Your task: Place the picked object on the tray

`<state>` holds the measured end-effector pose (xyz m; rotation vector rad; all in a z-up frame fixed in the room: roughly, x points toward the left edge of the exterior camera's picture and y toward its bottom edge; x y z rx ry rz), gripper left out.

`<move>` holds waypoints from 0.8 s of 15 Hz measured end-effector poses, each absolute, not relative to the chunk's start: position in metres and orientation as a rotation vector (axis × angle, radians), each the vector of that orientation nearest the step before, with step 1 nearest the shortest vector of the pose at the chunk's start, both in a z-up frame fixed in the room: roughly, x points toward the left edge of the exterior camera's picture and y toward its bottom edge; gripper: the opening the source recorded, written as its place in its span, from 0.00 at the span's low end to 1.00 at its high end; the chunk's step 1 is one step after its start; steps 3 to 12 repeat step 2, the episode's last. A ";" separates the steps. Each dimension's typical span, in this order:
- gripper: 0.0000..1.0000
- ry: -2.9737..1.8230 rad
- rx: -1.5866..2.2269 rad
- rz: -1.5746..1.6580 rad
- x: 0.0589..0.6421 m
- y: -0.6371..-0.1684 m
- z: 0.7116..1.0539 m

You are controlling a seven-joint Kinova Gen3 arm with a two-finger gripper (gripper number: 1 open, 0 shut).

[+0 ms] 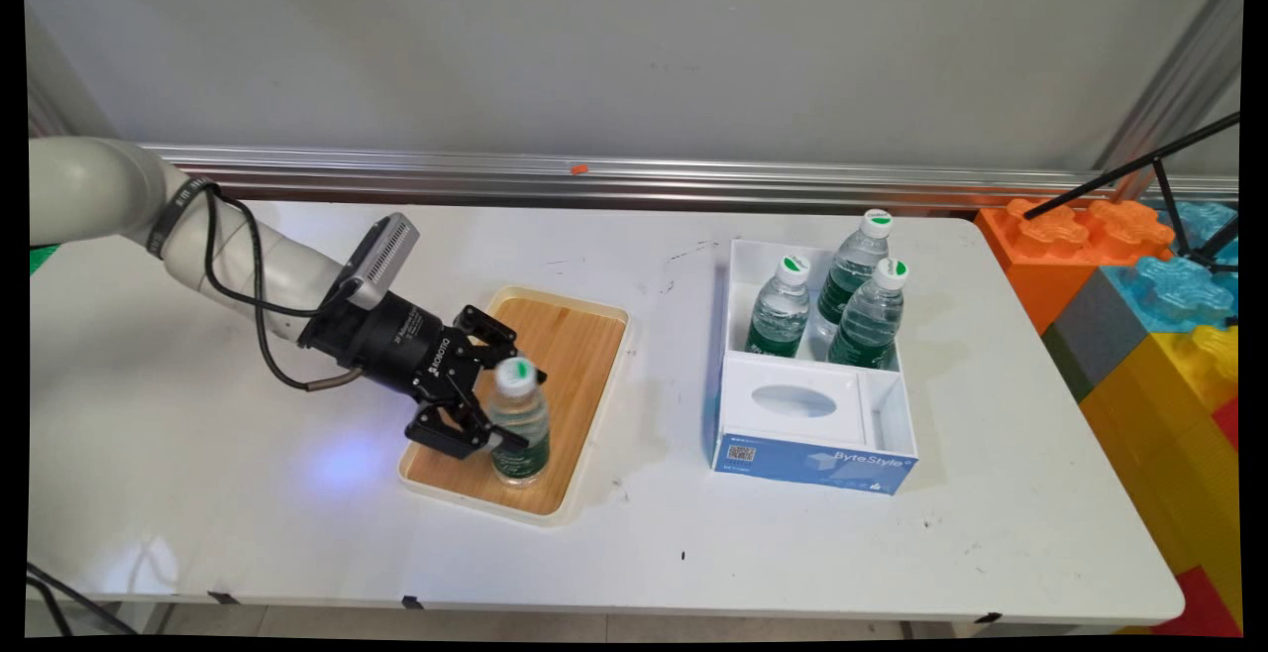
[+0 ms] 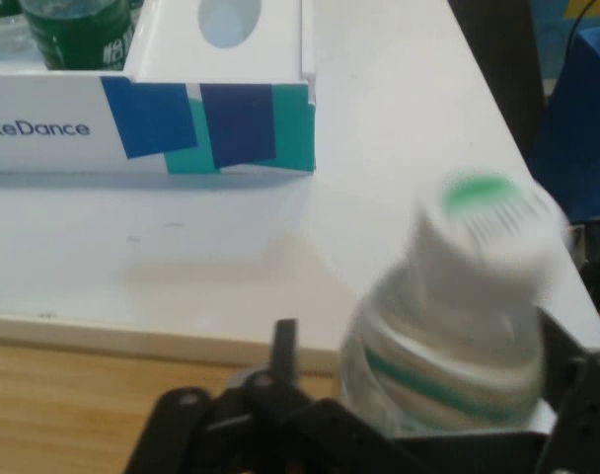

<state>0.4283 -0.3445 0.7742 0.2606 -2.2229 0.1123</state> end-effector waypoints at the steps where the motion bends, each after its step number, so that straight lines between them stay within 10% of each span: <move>1: 1.00 -2.225 0.261 0.113 0.430 -0.344 0.774; 12: 1.00 -2.228 0.263 0.113 0.432 -0.344 0.774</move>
